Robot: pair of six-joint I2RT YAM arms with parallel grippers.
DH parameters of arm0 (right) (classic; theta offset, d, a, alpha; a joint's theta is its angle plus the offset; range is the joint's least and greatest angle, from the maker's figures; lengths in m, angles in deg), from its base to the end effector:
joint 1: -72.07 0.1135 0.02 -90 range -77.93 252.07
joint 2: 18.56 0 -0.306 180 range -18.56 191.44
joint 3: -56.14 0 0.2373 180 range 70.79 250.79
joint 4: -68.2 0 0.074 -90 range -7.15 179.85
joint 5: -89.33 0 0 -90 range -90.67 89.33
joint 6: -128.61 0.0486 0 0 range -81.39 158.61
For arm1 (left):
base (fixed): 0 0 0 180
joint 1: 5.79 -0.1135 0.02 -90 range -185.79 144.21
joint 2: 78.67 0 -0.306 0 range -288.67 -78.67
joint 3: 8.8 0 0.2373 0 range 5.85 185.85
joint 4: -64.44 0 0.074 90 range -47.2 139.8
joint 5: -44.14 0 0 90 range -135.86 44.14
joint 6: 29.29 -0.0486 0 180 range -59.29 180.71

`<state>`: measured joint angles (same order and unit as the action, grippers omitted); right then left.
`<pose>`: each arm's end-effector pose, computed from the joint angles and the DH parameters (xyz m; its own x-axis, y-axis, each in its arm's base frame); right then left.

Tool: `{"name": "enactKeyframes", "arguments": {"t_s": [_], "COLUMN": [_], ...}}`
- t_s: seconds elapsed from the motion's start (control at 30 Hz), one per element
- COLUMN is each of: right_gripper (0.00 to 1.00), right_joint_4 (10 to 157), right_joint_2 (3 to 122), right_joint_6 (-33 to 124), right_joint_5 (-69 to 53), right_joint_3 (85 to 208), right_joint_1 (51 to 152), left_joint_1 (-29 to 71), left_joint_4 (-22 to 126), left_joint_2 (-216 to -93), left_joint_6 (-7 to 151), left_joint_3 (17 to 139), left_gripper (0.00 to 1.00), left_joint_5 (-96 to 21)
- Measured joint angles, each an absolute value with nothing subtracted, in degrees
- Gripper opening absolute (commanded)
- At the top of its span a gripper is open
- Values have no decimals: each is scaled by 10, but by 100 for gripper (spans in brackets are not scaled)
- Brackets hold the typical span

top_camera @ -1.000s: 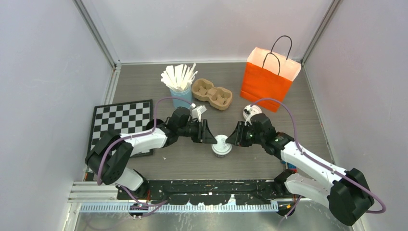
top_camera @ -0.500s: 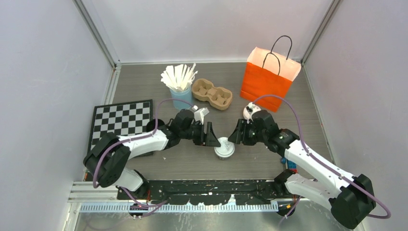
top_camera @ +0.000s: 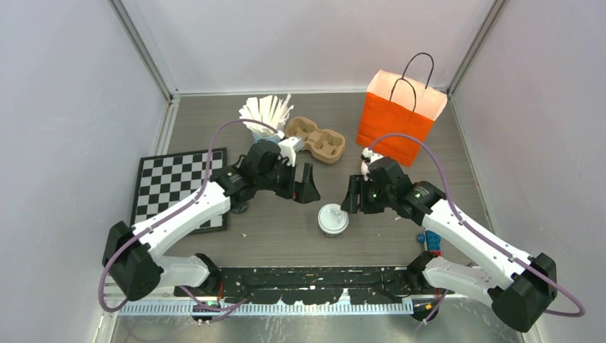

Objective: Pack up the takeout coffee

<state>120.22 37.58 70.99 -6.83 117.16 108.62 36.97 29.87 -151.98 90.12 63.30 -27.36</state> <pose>0.1328 0.1049 0.2981 -0.8458 0.0358 -0.5323 -0.2342 0.8716 0.4307 0.1854 -0.1925 0.3314 -0.7829 0.0897 -0.6156 0.5147 0.6492 -0.5600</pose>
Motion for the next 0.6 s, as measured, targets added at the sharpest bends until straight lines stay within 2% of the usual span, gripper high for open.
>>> {"name": "enactKeyframes", "arguments": {"t_s": [0.27,0.6], "right_gripper": [50,48], "right_joint_4": [1223,1221], "right_joint_2": [447,523], "right_joint_6": [680,645], "right_joint_5": [-24,-22], "right_joint_3": [1218,1243], "right_joint_1": [1135,1135], "left_joint_1": [370,369], "left_joint_4": [144,61], "left_joint_2": [-1381,-1182], "left_joint_6": [853,782], "left_joint_3": [639,580], "left_gripper": [100,100], "left_joint_5": [-334,-331]}}
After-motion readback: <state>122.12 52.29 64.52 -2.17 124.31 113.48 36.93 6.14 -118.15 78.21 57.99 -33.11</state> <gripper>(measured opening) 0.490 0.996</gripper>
